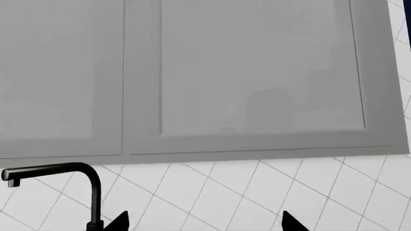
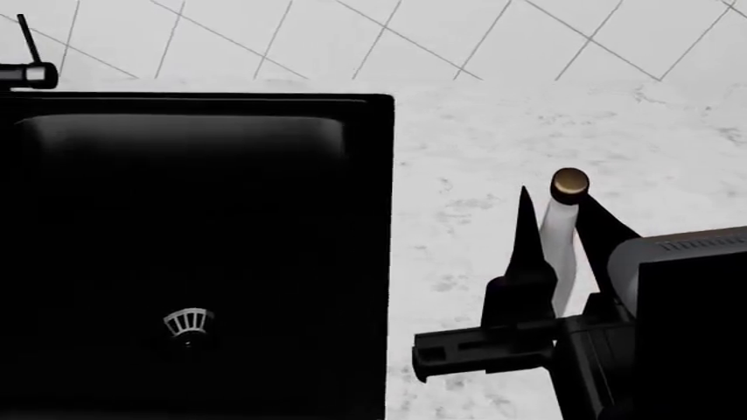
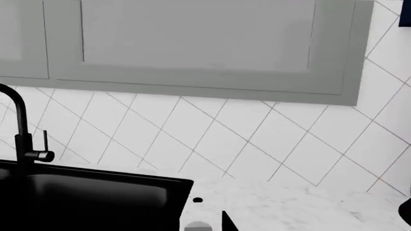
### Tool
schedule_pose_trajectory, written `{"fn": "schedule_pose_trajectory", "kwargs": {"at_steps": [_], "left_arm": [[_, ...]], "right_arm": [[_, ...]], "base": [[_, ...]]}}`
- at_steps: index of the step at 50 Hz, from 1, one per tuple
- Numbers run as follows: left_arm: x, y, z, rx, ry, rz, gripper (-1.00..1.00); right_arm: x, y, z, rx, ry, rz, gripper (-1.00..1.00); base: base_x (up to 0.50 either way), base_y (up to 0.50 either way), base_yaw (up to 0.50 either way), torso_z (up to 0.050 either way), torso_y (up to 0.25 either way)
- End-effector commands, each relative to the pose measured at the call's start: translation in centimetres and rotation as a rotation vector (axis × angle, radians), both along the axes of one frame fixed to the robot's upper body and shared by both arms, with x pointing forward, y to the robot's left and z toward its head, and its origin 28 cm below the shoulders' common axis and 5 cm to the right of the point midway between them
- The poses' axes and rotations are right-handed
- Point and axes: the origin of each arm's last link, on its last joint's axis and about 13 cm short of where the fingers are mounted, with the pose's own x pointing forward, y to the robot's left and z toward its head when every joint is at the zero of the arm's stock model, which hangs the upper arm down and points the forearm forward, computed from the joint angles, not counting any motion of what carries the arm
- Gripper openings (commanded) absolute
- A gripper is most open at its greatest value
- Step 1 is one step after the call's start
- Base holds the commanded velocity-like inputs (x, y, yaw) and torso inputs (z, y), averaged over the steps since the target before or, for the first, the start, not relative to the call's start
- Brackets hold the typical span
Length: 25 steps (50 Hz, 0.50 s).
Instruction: Place the eggs and milk next to the bowl.
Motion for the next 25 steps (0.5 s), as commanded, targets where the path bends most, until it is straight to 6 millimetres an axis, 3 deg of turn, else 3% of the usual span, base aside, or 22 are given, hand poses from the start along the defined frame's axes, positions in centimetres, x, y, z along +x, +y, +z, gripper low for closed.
{"fn": "schedule_pose_trajectory", "kwargs": {"at_steps": [1, 25], "left_arm": [[0.27, 0.19, -0.66, -0.027, 0.015, 0.009, 1.0], [0.22, 0.07, -0.8, -0.022, 0.008, 0.0, 1.0]], "right_arm": [[0.29, -0.09, -0.45, 0.023, 0.004, -0.014, -1.0], [0.28, -0.06, -0.53, 0.021, 0.006, -0.011, -1.0]], "base": [[0.0, 0.5, 0.0, 0.0, 0.0], [0.0, 0.5, 0.0, 0.0, 0.0]]}}
